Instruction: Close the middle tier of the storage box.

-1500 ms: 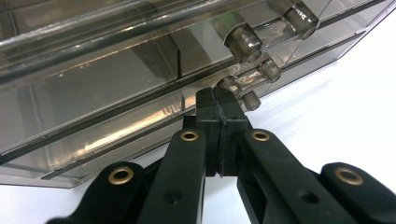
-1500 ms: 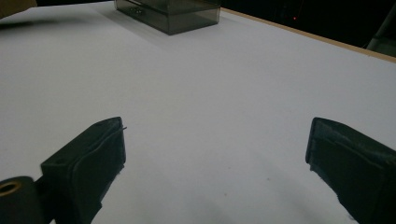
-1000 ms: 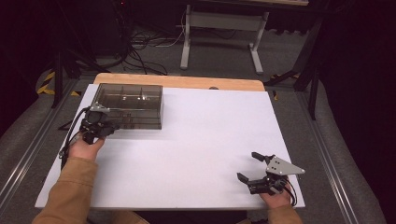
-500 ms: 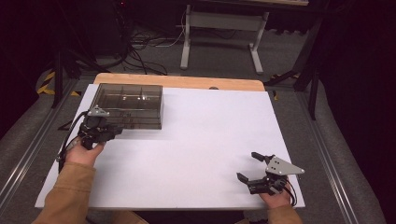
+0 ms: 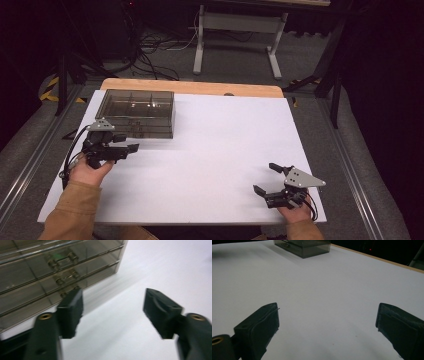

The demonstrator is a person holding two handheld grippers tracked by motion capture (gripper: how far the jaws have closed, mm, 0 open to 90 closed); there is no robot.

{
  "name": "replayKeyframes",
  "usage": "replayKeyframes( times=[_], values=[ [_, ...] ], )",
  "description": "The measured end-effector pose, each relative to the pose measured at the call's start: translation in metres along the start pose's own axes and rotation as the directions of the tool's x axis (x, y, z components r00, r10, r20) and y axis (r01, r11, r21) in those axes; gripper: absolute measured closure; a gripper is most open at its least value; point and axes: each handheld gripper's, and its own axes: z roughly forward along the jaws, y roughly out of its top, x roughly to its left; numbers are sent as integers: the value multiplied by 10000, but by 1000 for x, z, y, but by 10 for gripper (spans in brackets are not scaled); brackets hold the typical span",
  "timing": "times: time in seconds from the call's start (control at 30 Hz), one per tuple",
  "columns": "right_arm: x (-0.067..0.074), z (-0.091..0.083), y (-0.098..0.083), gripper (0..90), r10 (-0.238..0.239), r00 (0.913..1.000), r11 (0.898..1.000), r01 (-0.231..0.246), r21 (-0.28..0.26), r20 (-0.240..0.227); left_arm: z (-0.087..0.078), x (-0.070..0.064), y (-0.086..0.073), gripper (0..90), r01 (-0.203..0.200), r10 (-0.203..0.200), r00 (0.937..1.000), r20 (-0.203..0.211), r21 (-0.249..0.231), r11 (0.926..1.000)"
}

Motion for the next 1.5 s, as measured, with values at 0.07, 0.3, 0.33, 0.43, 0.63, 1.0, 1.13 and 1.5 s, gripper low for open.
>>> replayKeyframes(
  times=[0.07, 0.3, 0.33, 0.43, 0.63, 1.0, 1.13, 1.5],
  values=[
    [0, 0, 0, 52, -7, 10000, 10000, 7, -17, -12, -2, -1, -1, 235, -29, 34, 9995, 318, -165, 9999],
    [0, 0, 0, 52, 25, 10000, 10000, -25, -5, 21, -10, -9, -10, 74, -637, 722, 9941, 805, -1043, 9925],
    [0, 0, 0, 52, 25, 10000, 10000, -25, 10, 9, -11, -9, -11, 74, -690, 800, 9926, 918, -1171, 9907],
    [0, 0, 0, 52, 29, 10000, 10000, -29, -5, 21, -12, -12, -14, 65, -636, 787, 9919, 994, -1463, 9872],
    [0, 0, 0, 52, 35, 10000, 10000, -35, -2, 22, -11, -20, -20, 64, -810, 988, 9920, 788, -2027, 9759],
    [0, 0, 0, 52, 12, 10000, 10000, -12, 9, 14, -4, -31, -36, 52, -1192, 1475, 9839, 1005, -2457, 9620],
    [0, 0, 0, 52, 37, 10000, 10000, -37, -3, 14, 1, -35, -44, 48, -1330, 1614, 9821, 971, -2486, 9594],
    [0, 0, 0, 52, 31, 10000, 10000, -31, -12, -31, 15, -41, -60, 31, -1359, 1694, 9788, 1149, -2542, 9576]
  ],
)
